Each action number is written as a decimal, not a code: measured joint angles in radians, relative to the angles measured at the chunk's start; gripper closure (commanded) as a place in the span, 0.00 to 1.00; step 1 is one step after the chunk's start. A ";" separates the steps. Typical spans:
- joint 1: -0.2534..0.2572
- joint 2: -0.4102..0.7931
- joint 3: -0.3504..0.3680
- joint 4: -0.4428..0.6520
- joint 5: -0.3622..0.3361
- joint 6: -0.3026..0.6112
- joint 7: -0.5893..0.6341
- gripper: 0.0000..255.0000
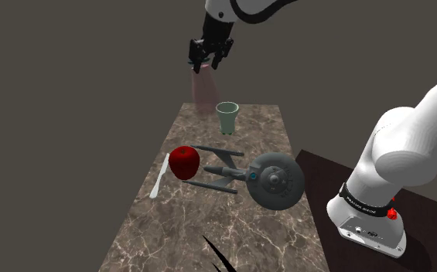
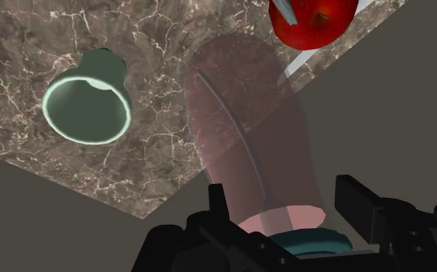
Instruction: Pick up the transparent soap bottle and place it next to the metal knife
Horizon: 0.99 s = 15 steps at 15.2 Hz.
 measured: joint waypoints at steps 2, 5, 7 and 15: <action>0.000 0.001 0.002 -0.027 -0.002 0.029 0.005 1.00; 0.000 0.002 0.003 -0.063 -0.004 0.065 0.008 1.00; -0.001 0.007 0.004 -0.087 -0.006 0.093 0.012 1.00; -0.005 0.031 0.012 -0.175 -0.019 0.205 0.030 1.00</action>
